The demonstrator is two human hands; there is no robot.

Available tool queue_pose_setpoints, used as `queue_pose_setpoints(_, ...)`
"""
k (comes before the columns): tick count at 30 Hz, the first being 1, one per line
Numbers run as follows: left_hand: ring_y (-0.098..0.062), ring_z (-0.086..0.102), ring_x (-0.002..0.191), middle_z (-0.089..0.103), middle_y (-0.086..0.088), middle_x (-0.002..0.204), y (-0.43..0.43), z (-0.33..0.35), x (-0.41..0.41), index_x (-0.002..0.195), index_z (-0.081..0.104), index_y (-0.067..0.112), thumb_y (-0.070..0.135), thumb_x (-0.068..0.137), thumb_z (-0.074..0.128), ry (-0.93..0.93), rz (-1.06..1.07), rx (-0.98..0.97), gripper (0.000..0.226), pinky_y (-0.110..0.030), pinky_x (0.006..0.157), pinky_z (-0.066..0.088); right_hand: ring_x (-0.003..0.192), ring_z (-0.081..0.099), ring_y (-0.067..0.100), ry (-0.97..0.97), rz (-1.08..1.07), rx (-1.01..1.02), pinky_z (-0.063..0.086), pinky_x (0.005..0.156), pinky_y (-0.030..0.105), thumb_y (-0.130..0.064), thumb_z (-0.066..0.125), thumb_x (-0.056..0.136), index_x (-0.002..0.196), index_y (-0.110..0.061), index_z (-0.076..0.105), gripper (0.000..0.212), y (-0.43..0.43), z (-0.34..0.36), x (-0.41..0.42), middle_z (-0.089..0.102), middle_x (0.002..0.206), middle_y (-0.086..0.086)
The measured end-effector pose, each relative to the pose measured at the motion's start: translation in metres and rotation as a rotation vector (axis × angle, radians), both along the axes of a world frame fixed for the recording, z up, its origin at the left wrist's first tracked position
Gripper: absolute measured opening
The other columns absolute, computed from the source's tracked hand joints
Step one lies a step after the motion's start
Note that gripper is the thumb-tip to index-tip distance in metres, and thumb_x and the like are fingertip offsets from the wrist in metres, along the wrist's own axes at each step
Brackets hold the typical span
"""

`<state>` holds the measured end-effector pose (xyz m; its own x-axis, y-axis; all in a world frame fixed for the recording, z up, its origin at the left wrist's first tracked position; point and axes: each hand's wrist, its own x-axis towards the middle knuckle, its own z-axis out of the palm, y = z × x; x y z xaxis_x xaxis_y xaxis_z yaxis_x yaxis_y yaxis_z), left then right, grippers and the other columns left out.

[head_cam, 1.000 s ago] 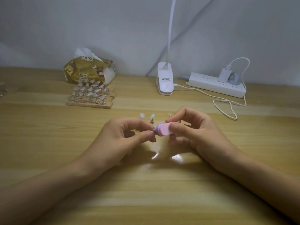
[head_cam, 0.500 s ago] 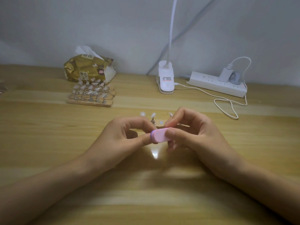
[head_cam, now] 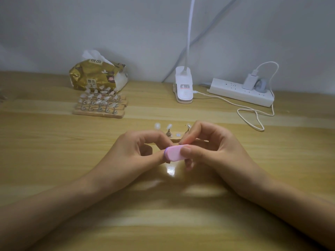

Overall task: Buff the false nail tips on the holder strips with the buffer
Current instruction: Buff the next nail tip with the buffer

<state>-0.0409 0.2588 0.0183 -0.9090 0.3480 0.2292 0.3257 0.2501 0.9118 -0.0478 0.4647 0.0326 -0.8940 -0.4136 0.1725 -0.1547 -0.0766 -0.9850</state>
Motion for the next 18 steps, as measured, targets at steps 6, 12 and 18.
queue_pose_setpoints(6,-0.012,0.036,0.05,0.06,0.011,0.06,0.0005,-0.0001,-0.0011,0.08,0.072,0.024,0.046,0.077,0.072,0.003,-0.026,0.0,0.022,-0.021,0.046,0.025,0.057,0.061,0.012,-0.024,-0.019,-0.017,0.052,0.055,0.018,-0.004,0.08,0.076,0.077,-0.008,0.061,0.019,0.0035,-0.0006,-0.0018,0.068,0.076,0.006)
queue_pose_setpoints(12,-0.016,0.039,0.052,0.07,0.012,0.072,0.0011,0.0019,-0.001,0.08,0.072,0.026,0.04,0.079,0.073,0.011,-0.05,-0.004,0.014,-0.021,0.047,0.028,0.056,0.06,0.011,-0.024,-0.101,-0.042,0.051,0.053,0.017,-0.01,0.075,0.072,0.073,-0.01,0.061,0.014,0.0053,0.0026,-0.0052,0.069,0.079,0.008)
queue_pose_setpoints(18,-0.019,0.039,0.054,0.071,0.01,0.076,0.0006,0.0021,0.0006,0.083,0.073,0.032,0.05,0.079,0.066,0.002,-0.069,0.012,0.019,-0.023,0.048,0.03,0.064,0.062,0.014,-0.057,-0.105,-0.093,0.054,0.056,0.02,-0.011,0.085,0.069,0.072,-0.017,0.065,0.02,0.0092,0.0008,-0.0092,0.068,0.078,0.006)
